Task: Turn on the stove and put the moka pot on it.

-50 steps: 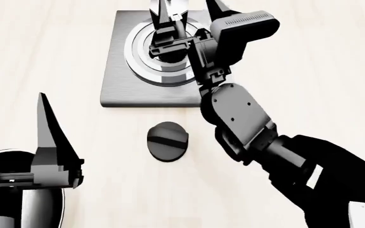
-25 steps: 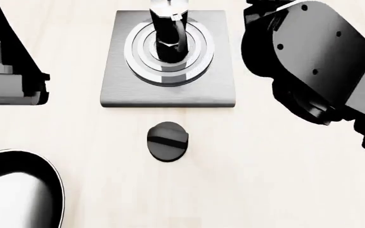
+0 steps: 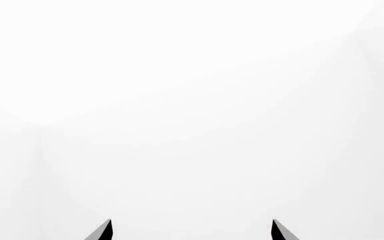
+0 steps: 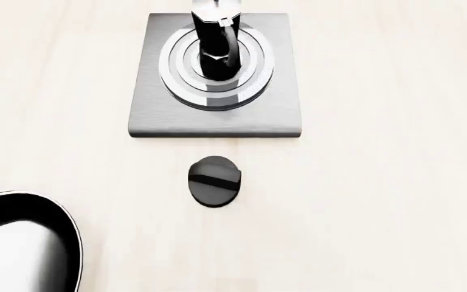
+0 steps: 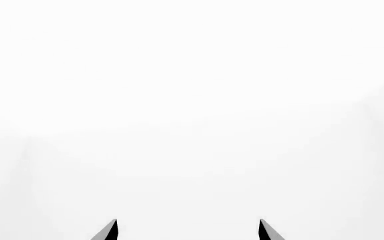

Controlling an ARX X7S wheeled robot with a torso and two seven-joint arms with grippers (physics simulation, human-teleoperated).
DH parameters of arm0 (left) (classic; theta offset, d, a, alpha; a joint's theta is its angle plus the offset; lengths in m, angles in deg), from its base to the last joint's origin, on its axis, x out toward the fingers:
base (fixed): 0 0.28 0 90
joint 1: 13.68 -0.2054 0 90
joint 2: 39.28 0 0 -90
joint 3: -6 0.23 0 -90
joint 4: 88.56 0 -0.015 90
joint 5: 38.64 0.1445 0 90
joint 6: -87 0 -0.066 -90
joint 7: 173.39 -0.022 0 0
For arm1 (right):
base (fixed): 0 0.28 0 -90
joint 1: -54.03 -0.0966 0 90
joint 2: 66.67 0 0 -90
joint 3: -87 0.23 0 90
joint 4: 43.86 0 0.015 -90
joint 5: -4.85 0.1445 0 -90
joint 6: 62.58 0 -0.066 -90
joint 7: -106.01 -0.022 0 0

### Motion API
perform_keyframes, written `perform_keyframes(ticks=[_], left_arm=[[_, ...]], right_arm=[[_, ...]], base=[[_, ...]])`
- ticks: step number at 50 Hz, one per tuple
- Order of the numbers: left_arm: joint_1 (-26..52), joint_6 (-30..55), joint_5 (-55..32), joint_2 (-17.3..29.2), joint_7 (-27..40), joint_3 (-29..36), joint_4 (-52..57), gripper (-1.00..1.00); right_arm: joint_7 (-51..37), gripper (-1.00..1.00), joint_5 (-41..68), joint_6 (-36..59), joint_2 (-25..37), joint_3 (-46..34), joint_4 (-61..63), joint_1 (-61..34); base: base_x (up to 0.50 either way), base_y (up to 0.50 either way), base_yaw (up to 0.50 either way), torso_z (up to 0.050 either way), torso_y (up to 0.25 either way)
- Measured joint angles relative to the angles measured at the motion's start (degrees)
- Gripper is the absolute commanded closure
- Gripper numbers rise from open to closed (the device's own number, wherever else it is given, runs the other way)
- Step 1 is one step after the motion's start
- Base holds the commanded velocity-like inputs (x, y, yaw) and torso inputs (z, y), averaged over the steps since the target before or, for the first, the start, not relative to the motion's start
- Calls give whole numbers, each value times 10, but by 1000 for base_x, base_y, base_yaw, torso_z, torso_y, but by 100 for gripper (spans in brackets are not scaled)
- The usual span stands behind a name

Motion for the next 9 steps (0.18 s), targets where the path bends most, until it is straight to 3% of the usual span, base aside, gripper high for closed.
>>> perform_keyframes(ticks=[9], left_arm=[[101, 43, -66, -7, 9, 1, 0, -100]], right_arm=[[-23, -100, 15, 58, 83, 16, 71, -46]], base=[[0, 0, 0, 0, 0]])
